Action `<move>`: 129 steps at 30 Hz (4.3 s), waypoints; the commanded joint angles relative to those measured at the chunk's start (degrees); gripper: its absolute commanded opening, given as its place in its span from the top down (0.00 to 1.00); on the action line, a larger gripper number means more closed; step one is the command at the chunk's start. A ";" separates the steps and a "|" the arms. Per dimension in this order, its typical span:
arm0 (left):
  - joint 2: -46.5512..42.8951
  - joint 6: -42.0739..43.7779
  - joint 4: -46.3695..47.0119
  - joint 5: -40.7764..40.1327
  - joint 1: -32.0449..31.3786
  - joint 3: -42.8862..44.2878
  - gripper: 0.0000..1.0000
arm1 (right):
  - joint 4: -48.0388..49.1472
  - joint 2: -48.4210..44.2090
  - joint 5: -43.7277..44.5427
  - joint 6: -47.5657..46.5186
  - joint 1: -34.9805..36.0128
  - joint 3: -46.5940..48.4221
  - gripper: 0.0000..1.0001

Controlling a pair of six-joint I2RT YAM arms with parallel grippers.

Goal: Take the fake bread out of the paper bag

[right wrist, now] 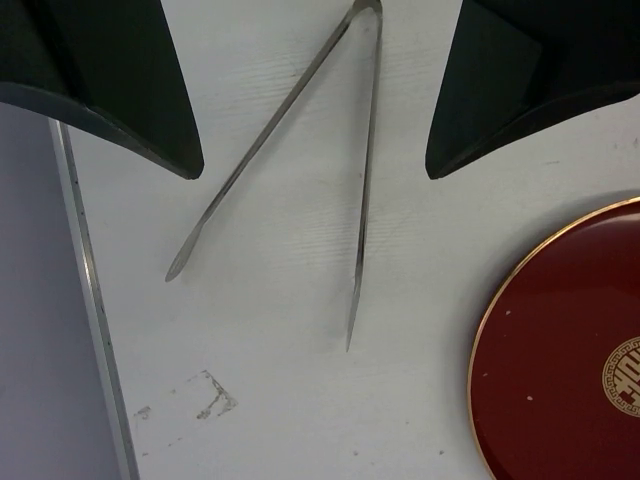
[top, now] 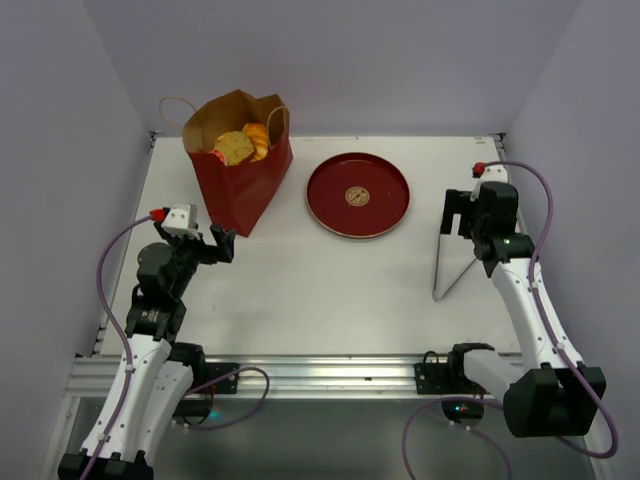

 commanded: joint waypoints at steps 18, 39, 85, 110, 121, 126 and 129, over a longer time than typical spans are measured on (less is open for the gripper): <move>-1.10 1.10 2.65 -1.31 -0.52 0.07 0.01 | -16.91 1.05 -26.52 -16.95 0.06 8.90 0.01; -2.68 1.10 2.91 -0.70 -0.70 0.07 0.00 | -30.27 23.55 -28.79 -9.47 -16.02 14.62 0.01; -2.94 1.19 2.91 -0.35 -1.05 0.07 0.01 | -4.69 34.27 -14.05 13.91 -10.14 3.98 0.01; -1.89 1.19 2.91 -0.26 -1.05 -0.02 0.00 | -3.38 40.25 -2.43 12.59 -6.62 5.65 0.03; -1.71 1.28 2.74 -0.52 -1.05 -0.02 0.00 | -2.41 40.26 -4.37 10.83 -6.62 5.39 0.30; -1.89 1.28 2.74 -0.44 -1.05 -0.02 0.01 | -1.18 39.29 -4.19 9.34 -6.53 4.51 0.47; -1.98 1.28 2.74 -0.35 -1.05 -0.02 0.01 | -0.83 39.03 -4.37 8.37 -6.62 4.24 0.56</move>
